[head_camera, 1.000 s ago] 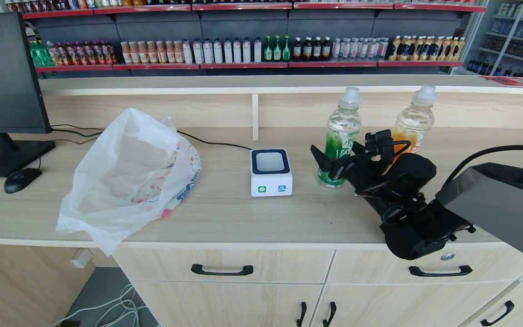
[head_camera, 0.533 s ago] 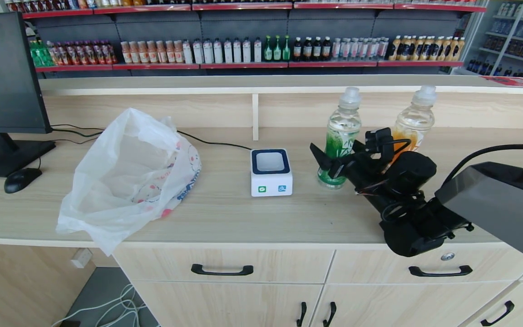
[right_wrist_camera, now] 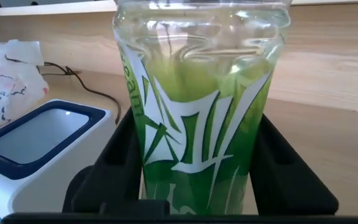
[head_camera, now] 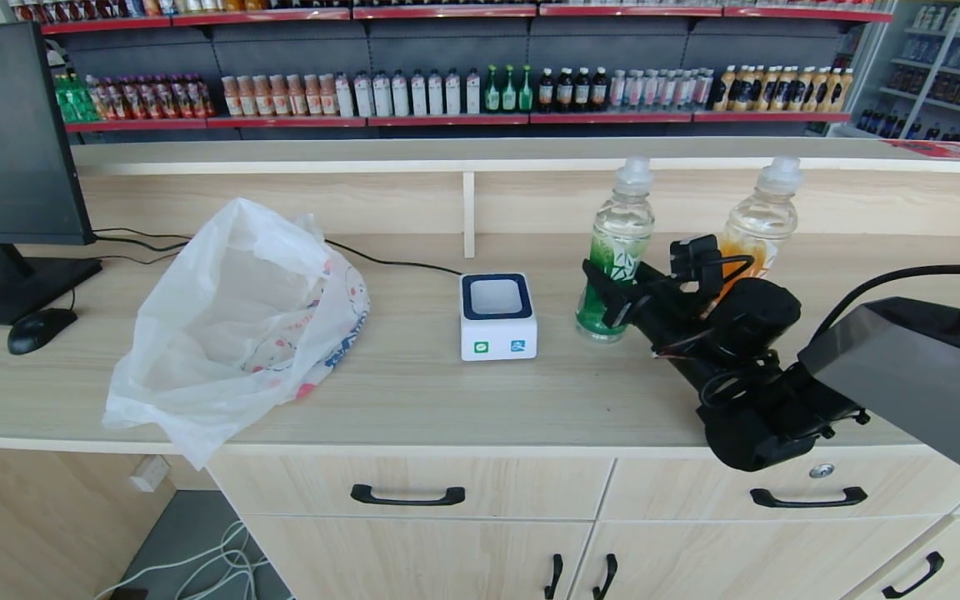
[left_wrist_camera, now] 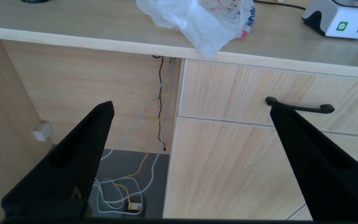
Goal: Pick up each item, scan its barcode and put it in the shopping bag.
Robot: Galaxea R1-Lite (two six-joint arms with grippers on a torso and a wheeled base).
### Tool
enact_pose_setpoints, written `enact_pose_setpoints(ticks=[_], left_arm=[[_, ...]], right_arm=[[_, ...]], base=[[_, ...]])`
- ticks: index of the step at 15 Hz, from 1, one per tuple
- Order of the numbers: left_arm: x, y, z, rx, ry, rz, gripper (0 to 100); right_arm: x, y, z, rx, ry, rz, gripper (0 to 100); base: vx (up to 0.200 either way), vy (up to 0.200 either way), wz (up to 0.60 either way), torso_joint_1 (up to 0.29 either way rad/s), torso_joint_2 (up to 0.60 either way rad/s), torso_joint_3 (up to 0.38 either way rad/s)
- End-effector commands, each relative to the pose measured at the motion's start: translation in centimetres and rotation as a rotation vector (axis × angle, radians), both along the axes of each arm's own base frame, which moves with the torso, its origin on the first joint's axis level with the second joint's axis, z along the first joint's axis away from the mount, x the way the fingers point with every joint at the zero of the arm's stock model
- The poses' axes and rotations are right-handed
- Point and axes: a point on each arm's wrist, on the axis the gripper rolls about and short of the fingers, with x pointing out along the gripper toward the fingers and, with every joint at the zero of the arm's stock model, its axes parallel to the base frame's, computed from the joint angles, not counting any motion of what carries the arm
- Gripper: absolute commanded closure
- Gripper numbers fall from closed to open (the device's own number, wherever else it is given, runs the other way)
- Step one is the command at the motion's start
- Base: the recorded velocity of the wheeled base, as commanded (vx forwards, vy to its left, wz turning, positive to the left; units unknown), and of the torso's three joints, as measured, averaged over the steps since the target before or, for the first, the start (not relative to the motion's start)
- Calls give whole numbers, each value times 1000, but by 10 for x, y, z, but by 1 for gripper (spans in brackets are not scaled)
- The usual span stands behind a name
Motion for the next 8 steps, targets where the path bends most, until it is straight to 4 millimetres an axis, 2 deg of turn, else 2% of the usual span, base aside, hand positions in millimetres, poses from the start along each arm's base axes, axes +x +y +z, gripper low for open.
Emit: enact_pose_setpoints(ticks=[1,8], left_arm=[[0,0,0,-1,1,1,0],[0,0,0,-1,-1,1,0]], right_arm=[[0,0,1,1,-3,1,100],[-3,-1,10,9,-22,2,100]], base=[[0,0,0,0,0,0],[0,0,0,0,0,0]])
